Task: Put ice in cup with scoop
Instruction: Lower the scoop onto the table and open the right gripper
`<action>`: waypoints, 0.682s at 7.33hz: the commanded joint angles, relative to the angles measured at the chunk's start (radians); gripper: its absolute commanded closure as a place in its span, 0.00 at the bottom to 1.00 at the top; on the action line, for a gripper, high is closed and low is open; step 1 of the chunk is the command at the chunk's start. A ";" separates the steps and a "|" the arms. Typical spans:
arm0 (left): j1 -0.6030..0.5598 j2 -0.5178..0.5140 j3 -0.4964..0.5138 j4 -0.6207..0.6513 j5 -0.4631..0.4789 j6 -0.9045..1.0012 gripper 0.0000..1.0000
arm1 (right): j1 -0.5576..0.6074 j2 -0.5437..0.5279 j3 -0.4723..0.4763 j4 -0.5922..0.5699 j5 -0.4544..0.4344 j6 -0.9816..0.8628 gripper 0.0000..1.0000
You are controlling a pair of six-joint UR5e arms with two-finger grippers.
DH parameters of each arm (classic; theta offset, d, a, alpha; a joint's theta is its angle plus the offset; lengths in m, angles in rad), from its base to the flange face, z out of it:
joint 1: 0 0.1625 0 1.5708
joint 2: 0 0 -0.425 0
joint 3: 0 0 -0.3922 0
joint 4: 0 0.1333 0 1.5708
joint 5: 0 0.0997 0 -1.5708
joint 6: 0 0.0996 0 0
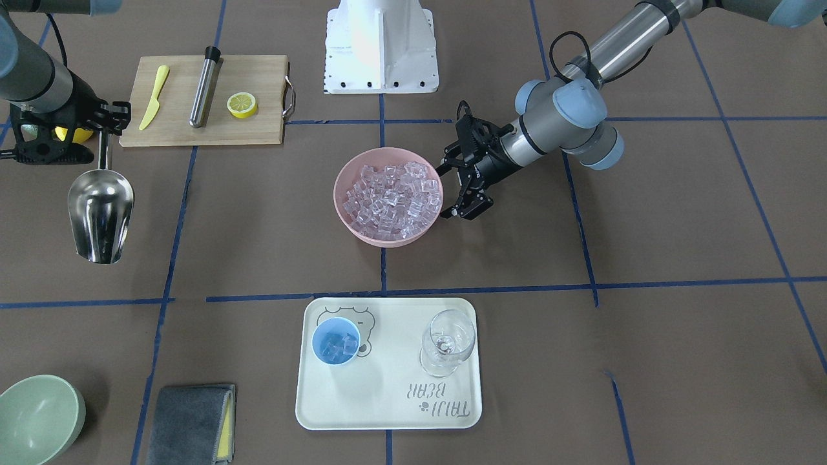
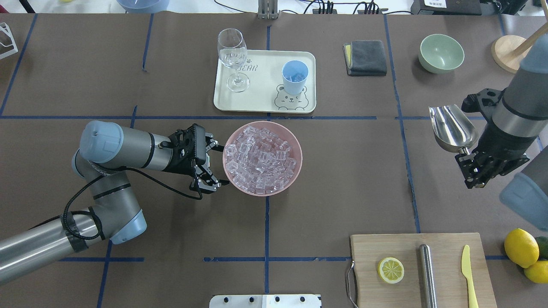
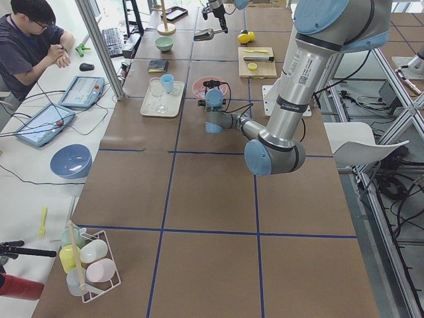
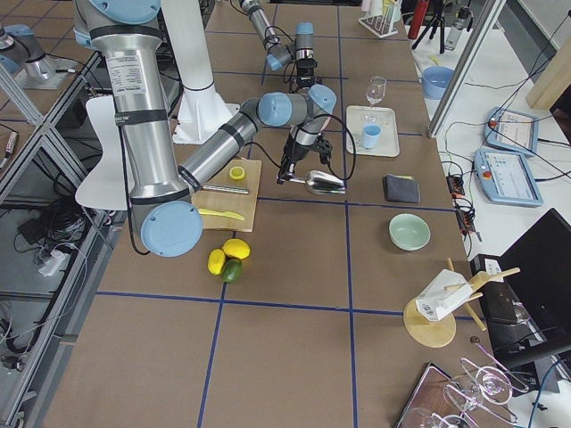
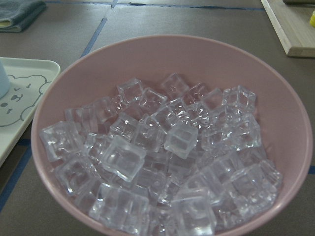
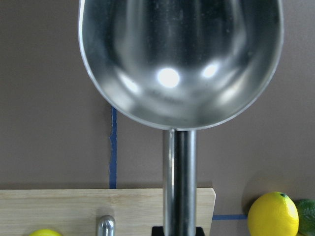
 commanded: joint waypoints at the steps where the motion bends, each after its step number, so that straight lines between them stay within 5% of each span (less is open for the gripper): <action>1: 0.001 0.000 0.001 0.001 0.001 0.000 0.00 | -0.106 -0.123 -0.014 0.291 -0.028 0.229 1.00; 3: 0.001 0.000 0.001 0.001 0.001 0.000 0.00 | -0.185 -0.163 -0.092 0.526 -0.065 0.376 1.00; 5: 0.001 0.000 0.001 0.001 0.001 0.000 0.00 | -0.252 -0.162 -0.105 0.571 -0.102 0.449 1.00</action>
